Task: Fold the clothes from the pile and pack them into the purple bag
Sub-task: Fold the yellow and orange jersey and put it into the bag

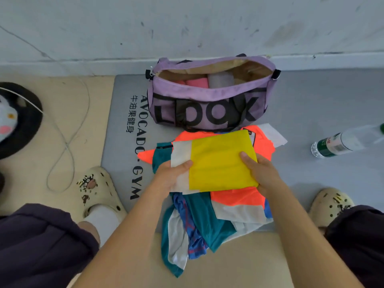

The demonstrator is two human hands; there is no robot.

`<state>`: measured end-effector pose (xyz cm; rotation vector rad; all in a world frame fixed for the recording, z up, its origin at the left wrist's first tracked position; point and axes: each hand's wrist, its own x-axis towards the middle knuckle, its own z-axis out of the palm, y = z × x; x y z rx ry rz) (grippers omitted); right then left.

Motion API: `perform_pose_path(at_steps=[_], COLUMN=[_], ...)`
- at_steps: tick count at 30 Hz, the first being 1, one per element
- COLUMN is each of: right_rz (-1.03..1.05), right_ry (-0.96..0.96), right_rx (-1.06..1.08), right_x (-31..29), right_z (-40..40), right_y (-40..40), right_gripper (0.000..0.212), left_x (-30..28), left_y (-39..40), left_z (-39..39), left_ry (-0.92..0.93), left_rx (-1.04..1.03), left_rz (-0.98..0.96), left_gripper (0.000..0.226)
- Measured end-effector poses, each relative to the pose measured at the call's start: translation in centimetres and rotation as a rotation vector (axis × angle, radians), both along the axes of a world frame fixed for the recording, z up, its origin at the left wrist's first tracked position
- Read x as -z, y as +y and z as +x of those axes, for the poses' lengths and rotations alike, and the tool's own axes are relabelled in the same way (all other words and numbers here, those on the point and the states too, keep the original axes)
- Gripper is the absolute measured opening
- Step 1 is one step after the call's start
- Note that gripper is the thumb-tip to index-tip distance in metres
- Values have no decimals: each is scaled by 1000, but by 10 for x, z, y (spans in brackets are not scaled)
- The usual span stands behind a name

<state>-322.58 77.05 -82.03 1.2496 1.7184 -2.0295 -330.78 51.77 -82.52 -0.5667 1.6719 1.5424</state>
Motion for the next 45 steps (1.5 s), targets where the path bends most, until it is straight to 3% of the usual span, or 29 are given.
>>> perform_pose_path(at_steps=[4, 6, 9, 13, 19, 22, 25, 30, 33, 35, 40, 45], right_rz=[84, 107, 195, 216, 61, 48, 145, -54, 5, 48, 36, 329], right_ry=[-123, -120, -86, 51, 349, 232, 61, 104, -42, -78, 68, -44], right_rx=[4, 29, 8, 60, 116, 114, 147, 104, 67, 41, 24, -249], right_x=[33, 38, 32, -3, -66, -73, -63, -55, -42, -34, -14, 7], right_z=[34, 38, 31, 2, -100, -140, -170, -210, -228, -236, -248, -238], right_y=[-10, -14, -14, -1, 31, 43, 51, 61, 62, 60, 60, 51], right_gripper=[38, 31, 23, 11, 17, 14, 35, 33, 58, 64, 50, 41], left_x=[33, 39, 33, 0, -77, -85, -73, -57, -36, -25, -15, 11], left_y=[7, 10, 19, 29, 62, 77, 89, 93, 94, 95, 91, 84], left_z=[27, 28, 19, -20, -111, -143, -163, -205, -220, -226, -236, -222], left_ry=[-69, -70, -99, 75, 320, 258, 220, 303, 220, 222, 588, 686], left_rx=[27, 22, 92, -59, -114, -92, -40, -112, -25, -15, -65, 288], left_rz=[-170, -171, -137, -47, 220, 188, 62, 138, -83, -199, -231, -569], left_gripper=[24, 20, 32, 23, 18, 27, 31, 41, 48, 53, 32, 35])
